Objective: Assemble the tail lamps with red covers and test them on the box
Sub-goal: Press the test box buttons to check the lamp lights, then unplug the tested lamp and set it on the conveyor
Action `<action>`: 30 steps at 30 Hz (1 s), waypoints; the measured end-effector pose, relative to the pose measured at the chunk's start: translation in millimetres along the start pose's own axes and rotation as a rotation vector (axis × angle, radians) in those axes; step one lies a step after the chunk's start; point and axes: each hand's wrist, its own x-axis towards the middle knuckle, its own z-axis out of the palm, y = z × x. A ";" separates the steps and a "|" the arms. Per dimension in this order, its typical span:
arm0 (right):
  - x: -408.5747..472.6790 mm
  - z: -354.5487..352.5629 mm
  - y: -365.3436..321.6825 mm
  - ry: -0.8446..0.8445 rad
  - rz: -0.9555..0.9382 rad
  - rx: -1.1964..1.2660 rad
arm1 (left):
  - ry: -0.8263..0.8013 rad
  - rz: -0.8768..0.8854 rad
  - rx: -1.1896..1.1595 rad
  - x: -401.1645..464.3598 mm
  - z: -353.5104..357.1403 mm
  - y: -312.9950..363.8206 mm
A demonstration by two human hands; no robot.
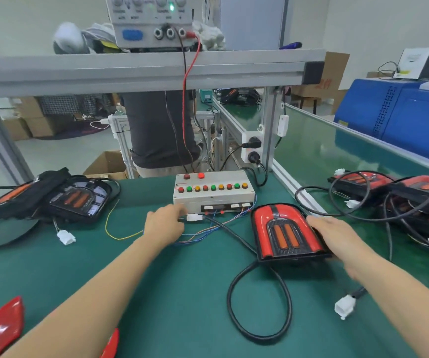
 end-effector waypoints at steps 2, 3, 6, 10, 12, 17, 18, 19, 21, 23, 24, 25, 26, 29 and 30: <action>-2.2 -0.3 -2.6 -0.011 -0.034 -0.137 | 0.082 -0.009 0.011 1.4 6.6 3.2; -3.3 0.9 -2.7 -0.009 -0.046 -0.225 | 0.109 -0.004 0.009 2.2 7.9 4.4; -6.4 6.9 -3.9 -0.020 -0.137 -0.429 | 0.111 0.090 -0.049 1.4 6.4 4.9; -9.9 11.9 -10.6 -0.056 -0.162 -0.490 | -0.002 0.169 -0.467 -7.4 -9.9 -2.0; -13.3 16.4 -16.3 0.027 -0.187 -0.701 | 0.018 0.186 -0.603 -13.0 -18.3 -3.8; -34.0 60.3 -41.8 0.166 -0.771 -0.893 | 0.179 0.394 -0.603 -35.0 -44.6 11.1; -38.8 73.4 -48.5 0.087 -0.840 -0.857 | 0.193 0.452 -0.575 -40.2 -50.0 16.0; -42.8 87.0 -54.3 0.024 -0.879 -0.840 | 0.207 0.506 -0.548 -44.4 -54.9 20.6; -47.1 108.5 -63.0 -0.047 -0.916 -0.822 | 0.238 0.597 -0.498 -50.3 -63.1 27.6; -46.0 116.9 -68.1 -0.055 -0.922 -0.820 | 0.278 0.652 -0.424 -53.1 -68.4 28.1; -44.6 117.9 -69.7 -0.035 -0.936 -0.846 | 0.300 0.647 -0.392 -54.1 -69.2 26.5; -43.1 118.6 -70.2 -0.010 -0.957 -0.883 | 0.329 0.632 -0.367 -54.7 -68.6 24.8; -42.3 119.9 -70.7 0.009 -0.974 -0.922 | 0.362 0.607 -0.348 -55.4 -67.3 24.3; -44.8 128.5 -70.7 0.028 -0.996 -0.963 | 0.434 0.527 -0.269 -55.1 -59.7 26.5; -44.9 128.0 -69.1 0.041 -0.995 -0.971 | 0.467 0.486 -0.232 -51.5 -56.1 24.2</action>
